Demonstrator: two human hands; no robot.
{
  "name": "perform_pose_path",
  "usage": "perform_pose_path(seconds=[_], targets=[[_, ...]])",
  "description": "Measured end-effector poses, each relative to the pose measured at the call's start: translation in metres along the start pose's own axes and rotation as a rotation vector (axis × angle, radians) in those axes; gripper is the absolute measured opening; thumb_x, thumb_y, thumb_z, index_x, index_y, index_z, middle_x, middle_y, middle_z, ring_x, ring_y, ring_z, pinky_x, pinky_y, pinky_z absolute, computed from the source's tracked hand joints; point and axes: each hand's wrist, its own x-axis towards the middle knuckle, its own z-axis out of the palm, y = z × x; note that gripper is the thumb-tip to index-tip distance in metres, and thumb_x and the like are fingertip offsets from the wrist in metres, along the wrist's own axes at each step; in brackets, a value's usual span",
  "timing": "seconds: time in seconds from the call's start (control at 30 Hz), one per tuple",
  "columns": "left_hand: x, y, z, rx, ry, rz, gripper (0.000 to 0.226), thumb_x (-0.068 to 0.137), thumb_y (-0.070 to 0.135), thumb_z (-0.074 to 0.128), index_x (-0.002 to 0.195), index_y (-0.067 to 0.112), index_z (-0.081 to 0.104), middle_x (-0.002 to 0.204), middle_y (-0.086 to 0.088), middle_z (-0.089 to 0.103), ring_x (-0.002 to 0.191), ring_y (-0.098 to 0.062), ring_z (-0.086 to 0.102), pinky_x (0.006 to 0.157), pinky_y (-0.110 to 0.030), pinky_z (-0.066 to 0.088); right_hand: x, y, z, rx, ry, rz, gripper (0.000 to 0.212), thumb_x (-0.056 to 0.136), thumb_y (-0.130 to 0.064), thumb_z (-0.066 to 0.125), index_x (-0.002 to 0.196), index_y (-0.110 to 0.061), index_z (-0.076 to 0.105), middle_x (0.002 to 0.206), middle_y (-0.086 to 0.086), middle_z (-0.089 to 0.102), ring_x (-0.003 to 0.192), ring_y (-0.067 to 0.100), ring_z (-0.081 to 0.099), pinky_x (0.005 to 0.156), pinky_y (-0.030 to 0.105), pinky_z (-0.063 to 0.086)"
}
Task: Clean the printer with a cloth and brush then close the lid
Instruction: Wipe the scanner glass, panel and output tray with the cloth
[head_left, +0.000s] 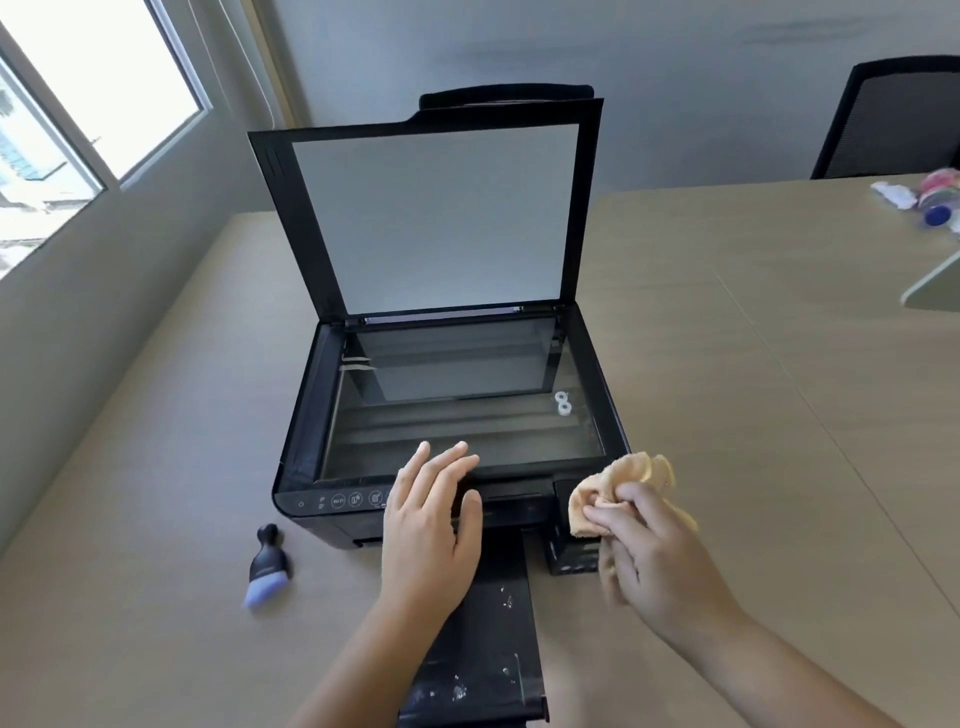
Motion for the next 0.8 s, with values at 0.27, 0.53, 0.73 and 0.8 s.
perform_pose_path(seconds=[0.27, 0.53, 0.73, 0.8], targets=[[-0.029, -0.010, 0.003, 0.058, 0.002, 0.051, 0.038, 0.089, 0.026, 0.050, 0.126, 0.023, 0.059, 0.140, 0.014, 0.050, 0.143, -0.018, 0.032, 0.115, -0.045, 0.028, 0.026, -0.032, 0.021, -0.135, -0.096, -0.056, 0.029, 0.057, 0.002, 0.077, 0.079, -0.016, 0.072, 0.082, -0.001, 0.057, 0.058, 0.017, 0.053, 0.044, 0.025, 0.034], [-0.053, -0.037, -0.015, 0.060, 0.070, -0.003, 0.038, 0.088, 0.027, 0.048, 0.124, 0.022, 0.060, 0.137, 0.011, 0.054, 0.142, -0.019, 0.031, 0.112, -0.046, 0.032, 0.024, -0.026, 0.030, -0.044, -0.019, 0.001, 0.030, 0.064, 0.006, 0.074, 0.083, -0.018, 0.071, 0.086, -0.003, 0.057, 0.068, 0.016, 0.058, 0.054, 0.027, 0.051], [-0.072, -0.048, -0.010, 0.033, 0.055, -0.040, 0.040, 0.087, 0.026, 0.050, 0.126, 0.026, 0.055, 0.138, 0.015, 0.050, 0.141, -0.014, 0.033, 0.109, -0.046, 0.036, 0.035, -0.058, 0.040, -0.146, 0.019, -0.105, 0.029, 0.057, 0.005, 0.079, 0.078, -0.014, 0.072, 0.080, 0.000, 0.061, 0.059, 0.017, 0.057, 0.049, 0.021, 0.034], [-0.070, -0.046, -0.011, 0.001, 0.074, -0.036, 0.040, 0.087, 0.023, 0.051, 0.126, 0.023, 0.056, 0.137, 0.012, 0.052, 0.139, -0.013, 0.034, 0.110, -0.042, 0.036, 0.042, -0.081, 0.057, -0.169, -0.045, -0.150, 0.028, 0.061, -0.005, 0.078, 0.084, -0.019, 0.072, 0.085, -0.003, 0.060, 0.064, 0.016, 0.057, 0.052, 0.024, 0.035]])
